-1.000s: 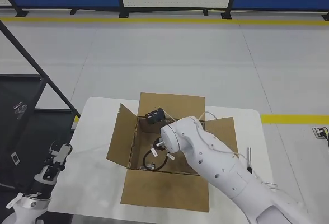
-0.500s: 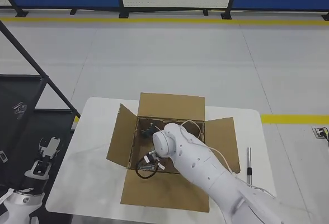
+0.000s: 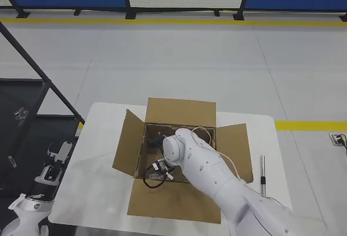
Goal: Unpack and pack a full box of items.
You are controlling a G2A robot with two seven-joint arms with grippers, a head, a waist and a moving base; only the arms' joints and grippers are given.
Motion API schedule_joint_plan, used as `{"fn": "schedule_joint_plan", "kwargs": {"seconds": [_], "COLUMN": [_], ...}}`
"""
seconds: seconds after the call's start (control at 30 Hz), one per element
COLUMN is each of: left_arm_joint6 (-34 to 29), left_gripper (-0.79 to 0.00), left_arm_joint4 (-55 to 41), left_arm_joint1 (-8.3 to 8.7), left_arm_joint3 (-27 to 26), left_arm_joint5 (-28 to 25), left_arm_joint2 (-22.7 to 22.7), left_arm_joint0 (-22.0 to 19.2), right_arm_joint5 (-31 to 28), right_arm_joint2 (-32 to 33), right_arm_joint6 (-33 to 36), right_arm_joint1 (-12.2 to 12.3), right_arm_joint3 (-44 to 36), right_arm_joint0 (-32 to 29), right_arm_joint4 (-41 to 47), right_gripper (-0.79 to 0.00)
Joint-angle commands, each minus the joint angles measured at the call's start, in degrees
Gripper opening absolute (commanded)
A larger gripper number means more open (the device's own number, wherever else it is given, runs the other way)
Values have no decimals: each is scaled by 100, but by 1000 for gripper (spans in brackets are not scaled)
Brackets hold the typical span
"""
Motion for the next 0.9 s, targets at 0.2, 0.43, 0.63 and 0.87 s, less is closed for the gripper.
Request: {"fn": "schedule_joint_plan", "kwargs": {"seconds": [0.2,0.43,0.63,0.87], "left_arm_joint6": [108,108,94,67], "left_gripper": [0,0,0,0], "left_arm_joint4": [48,60,78,178], "left_arm_joint1": [-10,-12,-13,-13], "left_arm_joint3": [51,53,56,30], "left_arm_joint5": [39,36,40,53], "left_arm_joint2": [27,21,12,30], "left_arm_joint0": [-14,-11,-6,6], "right_arm_joint5": [-125,102,558,450], "right_arm_joint2": [24,89,210,350], "right_arm_joint6": [20,-325,-677,-1064], "right_arm_joint1": [-130,-159,-89,113], "right_arm_joint3": [313,576,866,1348], "right_arm_joint0": [126,283,451,608], "right_arm_joint4": [-5,-98,-149,-175], "right_gripper": [-785,-785,-785,-785]}}
